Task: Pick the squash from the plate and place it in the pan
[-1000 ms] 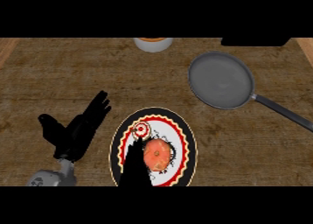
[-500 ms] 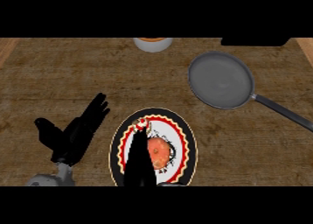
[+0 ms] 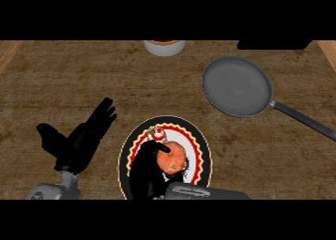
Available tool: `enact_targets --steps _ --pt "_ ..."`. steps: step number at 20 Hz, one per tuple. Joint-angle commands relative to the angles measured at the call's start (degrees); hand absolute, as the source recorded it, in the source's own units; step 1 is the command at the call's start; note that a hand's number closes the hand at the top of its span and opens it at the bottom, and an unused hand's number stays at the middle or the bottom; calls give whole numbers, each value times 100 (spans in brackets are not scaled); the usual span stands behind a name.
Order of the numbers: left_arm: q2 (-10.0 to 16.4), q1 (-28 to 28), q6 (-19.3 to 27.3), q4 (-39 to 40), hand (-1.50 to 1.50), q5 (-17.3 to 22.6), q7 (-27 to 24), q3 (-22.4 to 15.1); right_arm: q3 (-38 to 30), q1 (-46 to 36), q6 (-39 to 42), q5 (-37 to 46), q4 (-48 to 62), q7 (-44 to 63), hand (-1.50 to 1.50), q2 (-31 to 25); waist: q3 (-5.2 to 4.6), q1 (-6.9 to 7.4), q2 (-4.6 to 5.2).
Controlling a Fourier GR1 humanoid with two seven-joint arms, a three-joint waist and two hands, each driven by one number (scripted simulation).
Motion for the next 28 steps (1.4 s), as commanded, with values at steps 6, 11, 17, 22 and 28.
enact_targets --steps 6,11,17,22,28 --pt "-180 55 106 62 0 -142 -58 -30 -1514 839 -933 -197 -19 473 150 112 1 -200 35" --pt "52 83 -37 -32 0 21 -43 217 -2662 1869 -2346 -775 -751 1492 150 116 7 -254 14" --pt "-12 252 -58 -31 0 -93 -50 40 -2526 1850 -3567 31 -2192 2330 150 117 -8 -153 -15" --pt "11 175 -100 -67 0 -24 -1 123 -2482 2447 -4619 323 -3036 2488 150 116 -8 -135 11" --pt "-108 317 -34 -382 0 -110 43 -11 -3265 2873 -5386 -251 -3321 1875 150 -36 -11 -45 34"
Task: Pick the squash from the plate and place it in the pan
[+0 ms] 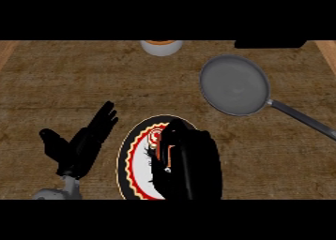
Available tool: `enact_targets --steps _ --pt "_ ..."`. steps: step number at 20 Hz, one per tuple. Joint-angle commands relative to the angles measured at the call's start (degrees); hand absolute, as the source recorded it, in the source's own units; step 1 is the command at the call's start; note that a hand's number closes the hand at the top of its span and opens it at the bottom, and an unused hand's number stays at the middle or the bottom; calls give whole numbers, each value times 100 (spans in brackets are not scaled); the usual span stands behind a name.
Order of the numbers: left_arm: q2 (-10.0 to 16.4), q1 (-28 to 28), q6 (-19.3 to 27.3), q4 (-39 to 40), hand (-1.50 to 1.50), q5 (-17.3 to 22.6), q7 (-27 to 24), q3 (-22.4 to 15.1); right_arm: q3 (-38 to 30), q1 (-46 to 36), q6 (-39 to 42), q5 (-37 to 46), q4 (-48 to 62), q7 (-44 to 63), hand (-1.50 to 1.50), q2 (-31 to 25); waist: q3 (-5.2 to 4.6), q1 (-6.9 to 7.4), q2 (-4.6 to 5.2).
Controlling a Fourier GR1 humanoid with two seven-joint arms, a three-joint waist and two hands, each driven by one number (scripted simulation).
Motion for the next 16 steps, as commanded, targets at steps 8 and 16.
enact_targets --steps 8,16 --pt "22 -256 -53 -138 0 49 413 165 -1838 -42 -1180 -949 1468 -1835 150 -510 -3 74 25" --pt "-204 -404 -127 369 0 -133 -8 112 -2823 -1097 -2616 -615 3943 -2762 150 -301 -4 124 59"
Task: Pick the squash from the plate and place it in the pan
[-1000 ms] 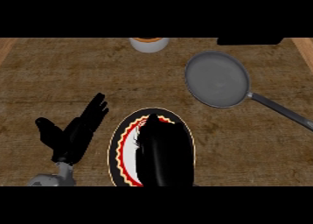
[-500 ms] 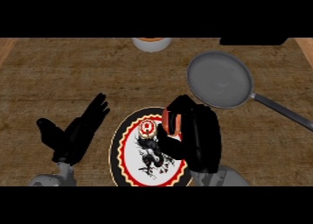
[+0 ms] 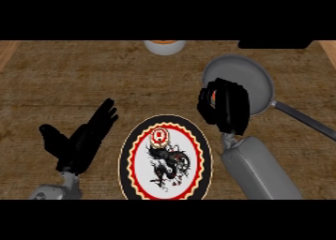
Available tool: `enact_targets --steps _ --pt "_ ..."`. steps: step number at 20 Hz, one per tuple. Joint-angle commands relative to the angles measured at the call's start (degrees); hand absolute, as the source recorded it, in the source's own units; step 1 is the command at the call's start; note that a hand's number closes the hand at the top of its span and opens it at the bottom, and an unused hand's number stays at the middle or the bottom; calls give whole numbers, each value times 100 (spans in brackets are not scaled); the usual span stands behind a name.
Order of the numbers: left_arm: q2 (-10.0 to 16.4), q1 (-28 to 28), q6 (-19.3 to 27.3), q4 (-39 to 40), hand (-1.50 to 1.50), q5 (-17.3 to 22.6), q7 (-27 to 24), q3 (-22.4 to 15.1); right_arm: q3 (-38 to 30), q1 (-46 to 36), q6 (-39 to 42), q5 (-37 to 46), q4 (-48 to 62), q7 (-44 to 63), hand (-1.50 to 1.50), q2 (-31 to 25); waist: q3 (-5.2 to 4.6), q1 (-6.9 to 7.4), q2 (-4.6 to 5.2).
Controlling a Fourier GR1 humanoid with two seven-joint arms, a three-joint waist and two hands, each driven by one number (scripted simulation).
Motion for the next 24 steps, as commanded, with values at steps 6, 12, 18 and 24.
enact_targets --steps 6,12,18,24 --pt "-196 -434 183 81 0 -171 224 -72 -1577 -1040 -1763 -643 2450 -1423 150 -396 9 88 48" --pt "-38 -146 -117 83 0 -17 11 91 -2383 -1864 -1829 -1703 3877 -2918 150 -858 11 162 56" --pt "-134 -349 -140 32 0 -118 66 -66 -2934 -2369 -2247 -2059 5162 -3860 150 -859 17 290 128" --pt "-66 -435 -238 41 0 -5 178 12 -2797 -2568 -954 -1753 6281 -3108 -150 -1252 20 421 190"
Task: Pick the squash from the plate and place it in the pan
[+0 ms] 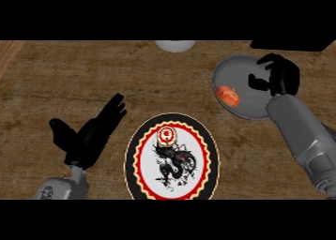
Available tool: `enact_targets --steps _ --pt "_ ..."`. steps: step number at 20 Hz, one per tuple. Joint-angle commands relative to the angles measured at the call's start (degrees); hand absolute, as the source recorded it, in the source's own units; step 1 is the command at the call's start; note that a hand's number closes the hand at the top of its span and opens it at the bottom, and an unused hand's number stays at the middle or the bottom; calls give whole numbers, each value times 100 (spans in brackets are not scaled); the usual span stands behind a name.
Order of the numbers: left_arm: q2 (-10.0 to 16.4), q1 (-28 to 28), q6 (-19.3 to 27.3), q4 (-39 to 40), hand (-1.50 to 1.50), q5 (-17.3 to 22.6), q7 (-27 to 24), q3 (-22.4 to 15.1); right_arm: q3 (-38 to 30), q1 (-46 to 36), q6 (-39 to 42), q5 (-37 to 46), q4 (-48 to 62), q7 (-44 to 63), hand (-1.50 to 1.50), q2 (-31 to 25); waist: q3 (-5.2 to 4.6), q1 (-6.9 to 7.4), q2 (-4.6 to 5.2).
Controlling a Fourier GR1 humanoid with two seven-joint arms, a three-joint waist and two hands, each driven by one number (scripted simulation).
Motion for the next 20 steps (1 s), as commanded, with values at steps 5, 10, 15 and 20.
enact_targets --steps 5,10,15,20 --pt "-64 52 101 -58 0 -100 -5 -30 -773 -237 610 -832 276 -1027 -150 2 17 21 0" --pt "-118 -103 61 118 0 -55 -25 -3 -1666 -138 800 -1897 -260 -2187 -150 171 25 -51 14" --pt "-109 56 160 -241 0 -118 127 -68 -2282 132 1919 -2614 73 -2698 -150 -150 17 -67 -33" --pt "-32 68 5 36 0 34 57 133 -2360 533 3460 -2793 391 -3190 -150 -779 5 -196 -64"
